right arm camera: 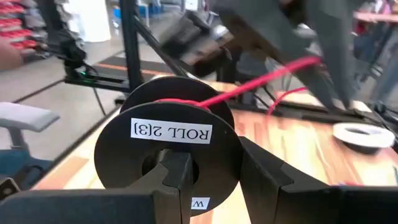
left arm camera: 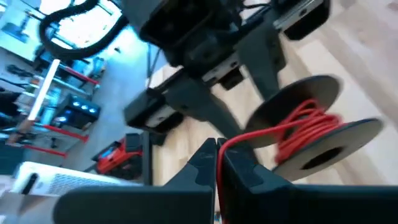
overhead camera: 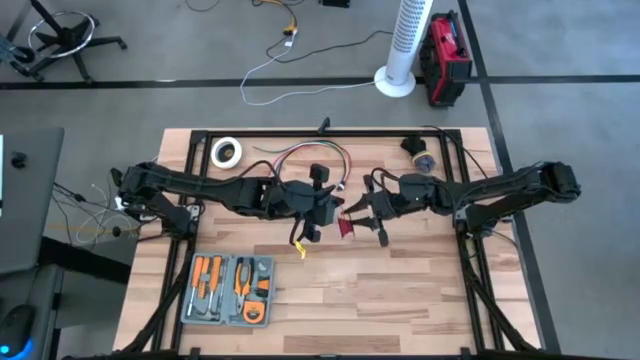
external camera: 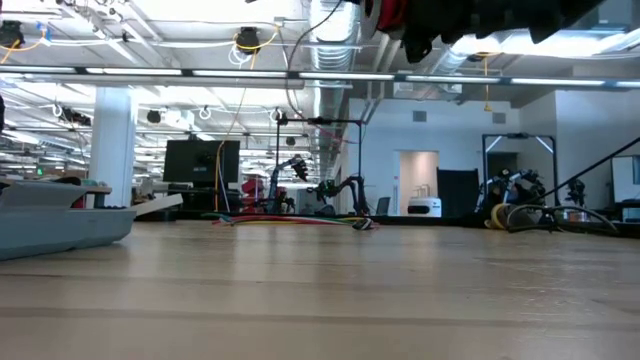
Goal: Coil cords
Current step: Coil the red wire on the black spool
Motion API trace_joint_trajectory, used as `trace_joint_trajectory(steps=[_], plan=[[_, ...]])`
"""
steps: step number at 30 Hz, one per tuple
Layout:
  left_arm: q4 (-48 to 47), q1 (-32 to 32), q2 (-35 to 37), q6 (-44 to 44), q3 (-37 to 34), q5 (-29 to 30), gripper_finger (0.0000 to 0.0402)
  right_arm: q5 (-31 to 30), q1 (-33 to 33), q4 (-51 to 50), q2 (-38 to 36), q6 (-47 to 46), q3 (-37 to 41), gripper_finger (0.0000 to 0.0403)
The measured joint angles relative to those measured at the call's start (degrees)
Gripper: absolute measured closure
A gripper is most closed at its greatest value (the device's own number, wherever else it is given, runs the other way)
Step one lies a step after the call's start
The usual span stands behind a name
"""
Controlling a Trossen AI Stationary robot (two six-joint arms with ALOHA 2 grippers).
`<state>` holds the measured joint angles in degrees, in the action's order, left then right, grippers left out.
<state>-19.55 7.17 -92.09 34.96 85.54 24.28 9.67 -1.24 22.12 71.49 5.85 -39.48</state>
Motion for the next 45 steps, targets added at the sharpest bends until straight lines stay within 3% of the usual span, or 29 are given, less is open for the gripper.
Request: trace_joint_trajectory(steps=[12, 21, 29, 40, 45], plan=[[-3.42, -2.39, 0.07, -7.11, 0.0, -2.41, 0.0401, 2.13, -1.0, 11.93, 0.03, 0.07, 0.02, 0.0295], [-7.03, -2.33, 0.07, -12.54, -0.55, -3.46, 0.0401, -7.33, -0.97, 16.69, 0.03, 0.22, 0.02, 0.0295], [-8.97, -2.07, 0.07, -17.65, -0.55, -9.3, 0.0401, -15.99, -0.95, 16.71, 0.03, 0.2, 0.02, 0.0295], [-9.41, -1.52, -0.4, -19.65, -0.55, -9.8, 0.0401, -26.61, -0.97, 17.12, 0.03, -2.06, 0.02, 0.0295], [-9.84, 0.12, -0.96, -19.82, -0.61, -10.38, 0.0401, -28.08, -0.86, 15.37, 0.03, -2.82, 0.04, 0.0295]])
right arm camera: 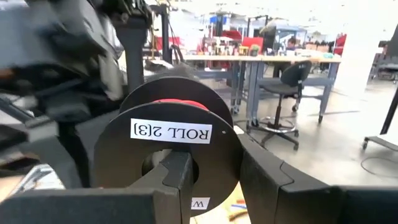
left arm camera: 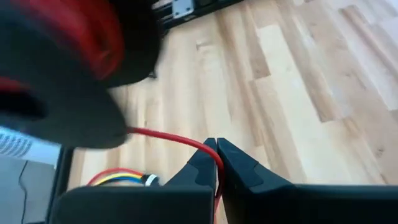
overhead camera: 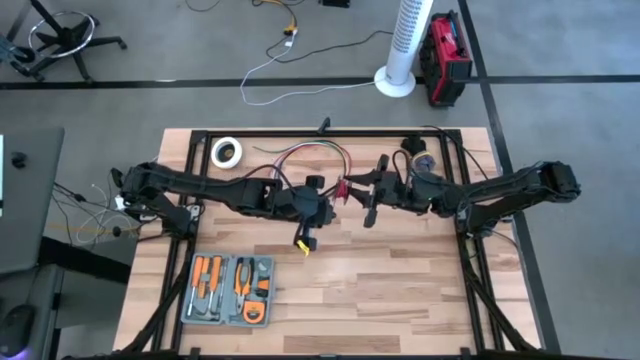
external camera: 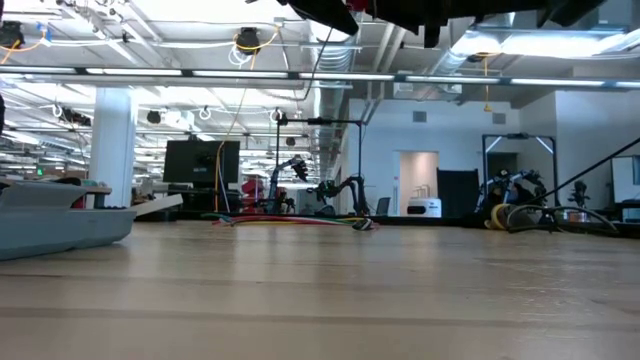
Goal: Coil cords
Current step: Coil the red wire on the black spool
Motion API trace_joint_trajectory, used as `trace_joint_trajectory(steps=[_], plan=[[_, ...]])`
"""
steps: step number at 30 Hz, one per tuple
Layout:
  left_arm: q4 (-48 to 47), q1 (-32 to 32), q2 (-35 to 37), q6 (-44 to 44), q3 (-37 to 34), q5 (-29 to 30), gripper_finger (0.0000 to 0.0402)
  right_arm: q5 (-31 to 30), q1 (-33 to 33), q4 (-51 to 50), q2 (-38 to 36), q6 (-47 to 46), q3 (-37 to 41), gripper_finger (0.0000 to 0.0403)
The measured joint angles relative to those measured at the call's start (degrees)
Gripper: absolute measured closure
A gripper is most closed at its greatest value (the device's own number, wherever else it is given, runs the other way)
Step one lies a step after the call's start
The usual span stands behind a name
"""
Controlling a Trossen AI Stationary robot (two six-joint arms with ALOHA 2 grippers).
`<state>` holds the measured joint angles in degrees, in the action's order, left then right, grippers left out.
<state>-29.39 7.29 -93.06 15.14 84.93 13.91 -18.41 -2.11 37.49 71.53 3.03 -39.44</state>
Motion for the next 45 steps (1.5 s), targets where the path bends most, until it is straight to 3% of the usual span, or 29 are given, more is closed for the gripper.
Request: trace_joint_trajectory(steps=[14, 45], plan=[[0.35, 1.32, -0.03, 0.46, 0.02, 0.07, 0.0401, 0.0, 1.81, -6.02, 0.0, -3.04, 0.0, 0.0295], [0.39, 1.32, -0.04, 1.66, 0.03, -0.41, 0.0401, -0.26, 1.75, -2.55, 0.0, -2.58, 0.0, 0.0295]])
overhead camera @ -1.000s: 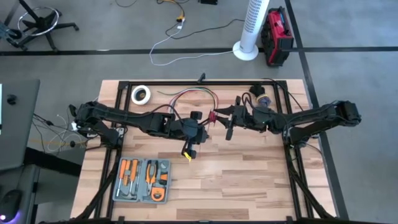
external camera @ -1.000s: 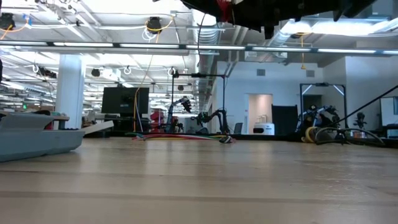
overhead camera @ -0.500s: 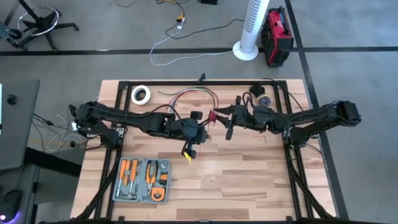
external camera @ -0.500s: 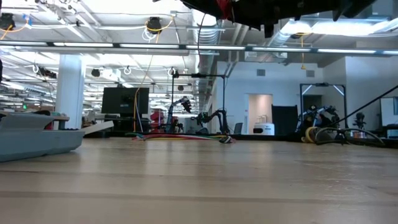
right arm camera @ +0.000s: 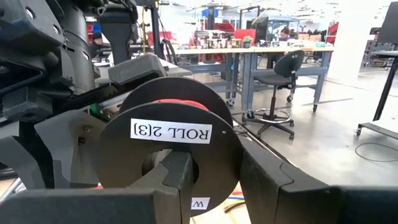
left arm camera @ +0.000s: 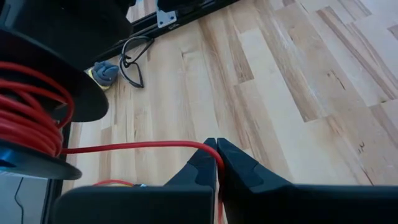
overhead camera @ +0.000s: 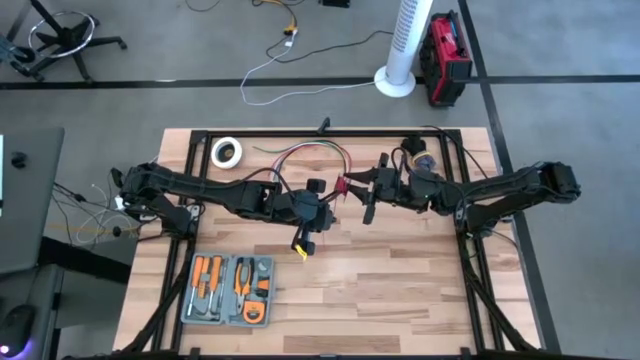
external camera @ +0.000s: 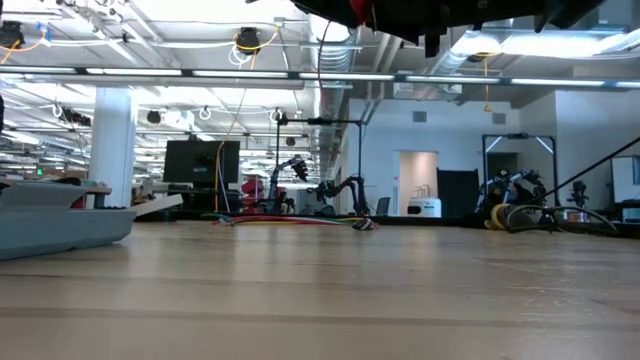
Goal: Coil cords
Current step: Coil the red wire on the black spool
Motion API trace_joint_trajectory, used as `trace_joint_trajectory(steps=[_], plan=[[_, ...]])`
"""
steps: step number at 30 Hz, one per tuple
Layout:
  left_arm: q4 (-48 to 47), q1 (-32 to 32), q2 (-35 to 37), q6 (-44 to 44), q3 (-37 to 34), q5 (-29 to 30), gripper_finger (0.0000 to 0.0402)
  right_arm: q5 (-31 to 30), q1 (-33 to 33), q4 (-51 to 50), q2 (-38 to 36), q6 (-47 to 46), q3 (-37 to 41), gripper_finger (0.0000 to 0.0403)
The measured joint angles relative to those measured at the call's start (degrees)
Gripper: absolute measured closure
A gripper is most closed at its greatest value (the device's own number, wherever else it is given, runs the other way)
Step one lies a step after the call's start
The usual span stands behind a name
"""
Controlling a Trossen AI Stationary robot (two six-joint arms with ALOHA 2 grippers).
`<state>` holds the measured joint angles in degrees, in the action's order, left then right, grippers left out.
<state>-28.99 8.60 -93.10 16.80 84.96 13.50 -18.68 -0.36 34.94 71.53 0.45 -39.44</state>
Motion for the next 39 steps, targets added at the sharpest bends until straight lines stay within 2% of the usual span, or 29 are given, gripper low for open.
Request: trace_joint_trajectory(steps=[5, 11, 15, 33, 39], plan=[[0.0, 0.0, 0.0, -0.17, 0.01, 0.13, 0.0401, -0.02, 0.28, -1.67, 0.0, -0.62, 0.0, 0.0295], [0.0, 0.01, 0.0, 2.43, 0.01, 4.81, 0.0401, -0.11, 0.87, -8.8, 0.0, -3.98, 0.0, 0.0295], [1.24, 0.02, -0.02, 3.94, 0.01, 5.42, 0.0401, -0.09, 0.87, -12.11, 0.0, -5.01, 0.0, 0.0295], [2.6, 0.0, 0.7, 7.17, 0.06, 8.67, 0.0401, 0.7, -0.56, -17.71, -0.02, -6.8, -0.02, 0.0295], [2.83, 0.0, 0.7, 8.48, 0.06, 12.16, 0.0401, 0.69, -0.75, -19.11, -0.04, -7.61, -0.04, 0.0295]])
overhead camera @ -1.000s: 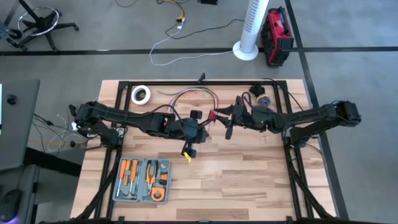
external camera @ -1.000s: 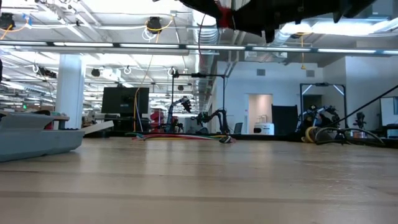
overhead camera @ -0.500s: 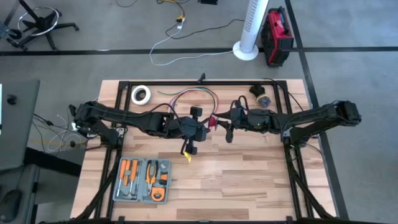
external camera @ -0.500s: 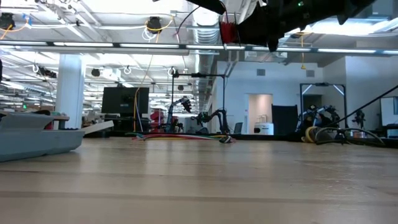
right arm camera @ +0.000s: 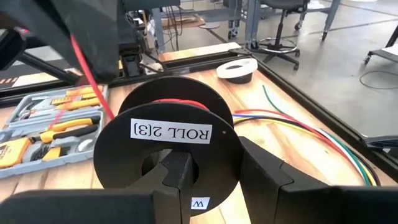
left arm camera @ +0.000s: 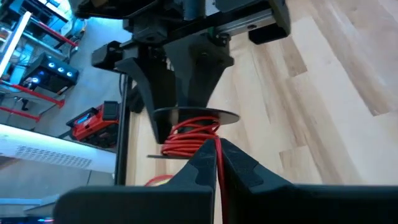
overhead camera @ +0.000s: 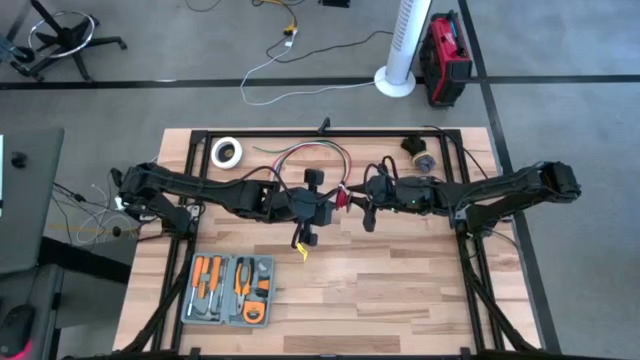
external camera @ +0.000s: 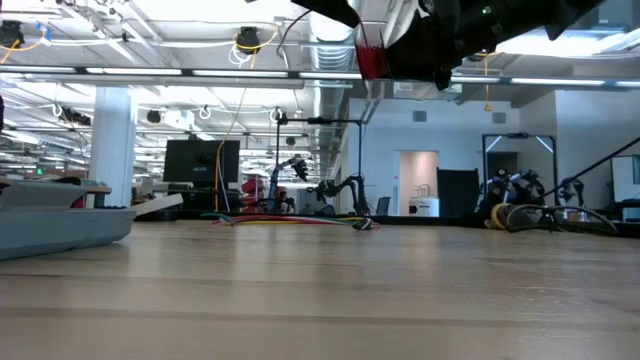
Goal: Coil cords
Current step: Coil the red wire on the black spool
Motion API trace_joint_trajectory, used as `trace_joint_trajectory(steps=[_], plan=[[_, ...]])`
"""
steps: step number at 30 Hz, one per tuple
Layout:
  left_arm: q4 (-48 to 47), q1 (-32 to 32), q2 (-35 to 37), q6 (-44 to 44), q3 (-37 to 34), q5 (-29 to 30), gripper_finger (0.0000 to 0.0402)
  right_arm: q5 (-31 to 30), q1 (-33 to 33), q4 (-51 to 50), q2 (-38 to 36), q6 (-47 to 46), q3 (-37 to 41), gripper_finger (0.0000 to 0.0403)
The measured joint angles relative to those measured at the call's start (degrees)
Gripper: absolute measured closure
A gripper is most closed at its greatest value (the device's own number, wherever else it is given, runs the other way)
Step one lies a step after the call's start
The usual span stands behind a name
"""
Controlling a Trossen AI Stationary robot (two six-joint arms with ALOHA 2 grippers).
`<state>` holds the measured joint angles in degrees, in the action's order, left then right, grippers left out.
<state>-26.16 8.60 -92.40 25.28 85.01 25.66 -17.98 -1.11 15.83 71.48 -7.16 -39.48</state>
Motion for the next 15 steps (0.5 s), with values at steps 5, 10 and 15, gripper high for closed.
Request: trace_joint_trajectory(steps=[5, 10, 15], plan=[[2.8, -0.17, 0.0, 3.23, 0.0, 0.63, 0.0402, 1.8, -0.41, -0.39, 0.0, 0.04, 0.0, 0.0295], [6.64, -0.97, 0.02, 6.16, 0.0, 0.67, 0.0401, 9.24, -0.41, -0.68, 0.02, 0.07, 0.0, 0.0295], [6.31, -2.83, 0.07, 6.07, 0.0, 0.76, 0.0401, 14.25, -0.8, 0.31, 0.02, 0.18, 0.0, 0.0295]])
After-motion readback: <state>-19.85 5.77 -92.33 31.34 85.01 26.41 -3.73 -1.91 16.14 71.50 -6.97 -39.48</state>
